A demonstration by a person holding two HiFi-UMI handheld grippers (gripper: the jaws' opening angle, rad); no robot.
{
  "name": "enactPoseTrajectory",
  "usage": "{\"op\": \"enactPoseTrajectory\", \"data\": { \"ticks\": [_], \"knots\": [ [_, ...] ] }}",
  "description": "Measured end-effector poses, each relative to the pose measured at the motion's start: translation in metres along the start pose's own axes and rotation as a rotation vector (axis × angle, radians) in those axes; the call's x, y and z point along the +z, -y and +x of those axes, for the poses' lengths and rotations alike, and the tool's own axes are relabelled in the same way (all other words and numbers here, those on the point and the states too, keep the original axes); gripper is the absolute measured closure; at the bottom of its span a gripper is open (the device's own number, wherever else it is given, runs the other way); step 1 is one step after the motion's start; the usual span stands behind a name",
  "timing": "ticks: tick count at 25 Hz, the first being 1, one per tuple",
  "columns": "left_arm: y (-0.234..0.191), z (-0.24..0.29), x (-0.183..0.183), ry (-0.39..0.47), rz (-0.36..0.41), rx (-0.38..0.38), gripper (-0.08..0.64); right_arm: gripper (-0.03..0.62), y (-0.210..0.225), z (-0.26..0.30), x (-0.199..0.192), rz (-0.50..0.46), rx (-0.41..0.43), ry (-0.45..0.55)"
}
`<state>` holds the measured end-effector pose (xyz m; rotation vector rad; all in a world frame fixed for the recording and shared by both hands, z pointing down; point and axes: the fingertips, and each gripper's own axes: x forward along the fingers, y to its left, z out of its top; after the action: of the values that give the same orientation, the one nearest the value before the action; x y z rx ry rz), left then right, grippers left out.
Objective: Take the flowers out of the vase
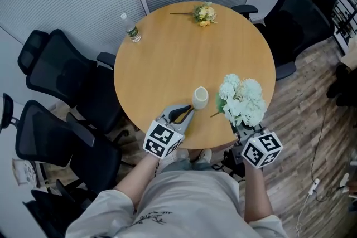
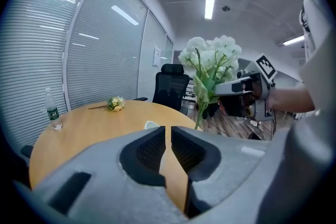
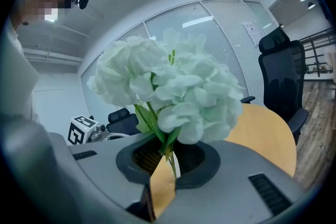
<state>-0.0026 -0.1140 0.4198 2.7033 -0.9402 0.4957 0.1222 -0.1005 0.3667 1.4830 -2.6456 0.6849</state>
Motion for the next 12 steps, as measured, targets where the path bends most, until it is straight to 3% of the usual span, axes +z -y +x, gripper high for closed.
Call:
{"op": "enactPoseTrajectory", "data": {
  "ticks": [5,12],
  "knots": [
    [0.013,-0.015,0.006,0.014,0.007,-0.003,0.549,0.541,-0.011,-0.004,-0.003,-0.030,0.005,-0.020],
    [0.014,-0.030,0.016,0.036,-0.005,0.026,0.551,0.541,-0.023,-0.011,-0.004,-0.051,0.015,-0.026]
  ]
}}
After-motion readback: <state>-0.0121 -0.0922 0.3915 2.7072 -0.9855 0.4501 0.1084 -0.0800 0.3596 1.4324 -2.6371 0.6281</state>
